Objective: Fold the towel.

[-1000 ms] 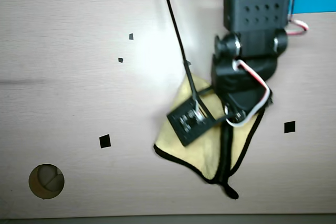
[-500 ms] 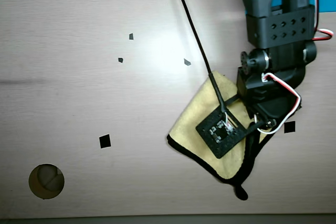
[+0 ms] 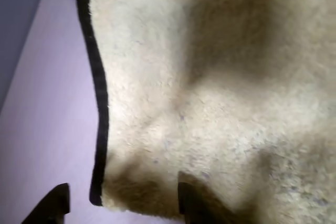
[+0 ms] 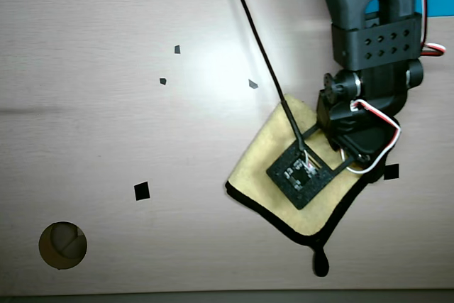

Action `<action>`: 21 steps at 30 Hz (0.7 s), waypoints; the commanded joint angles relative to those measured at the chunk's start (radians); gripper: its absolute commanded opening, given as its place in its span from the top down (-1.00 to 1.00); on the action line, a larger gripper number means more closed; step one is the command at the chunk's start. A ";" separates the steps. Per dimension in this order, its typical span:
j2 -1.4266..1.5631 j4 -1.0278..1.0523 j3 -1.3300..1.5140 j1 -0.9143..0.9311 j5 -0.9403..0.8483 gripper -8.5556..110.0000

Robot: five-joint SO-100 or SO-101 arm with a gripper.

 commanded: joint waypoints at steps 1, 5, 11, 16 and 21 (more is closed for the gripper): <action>0.078 0.041 -0.086 -0.021 0.005 0.39; 0.138 0.100 -0.121 -0.031 0.067 0.38; 0.344 0.121 0.087 0.031 0.173 0.49; 0.609 0.126 0.428 0.009 0.117 0.66; 0.678 0.126 0.580 0.023 0.137 0.70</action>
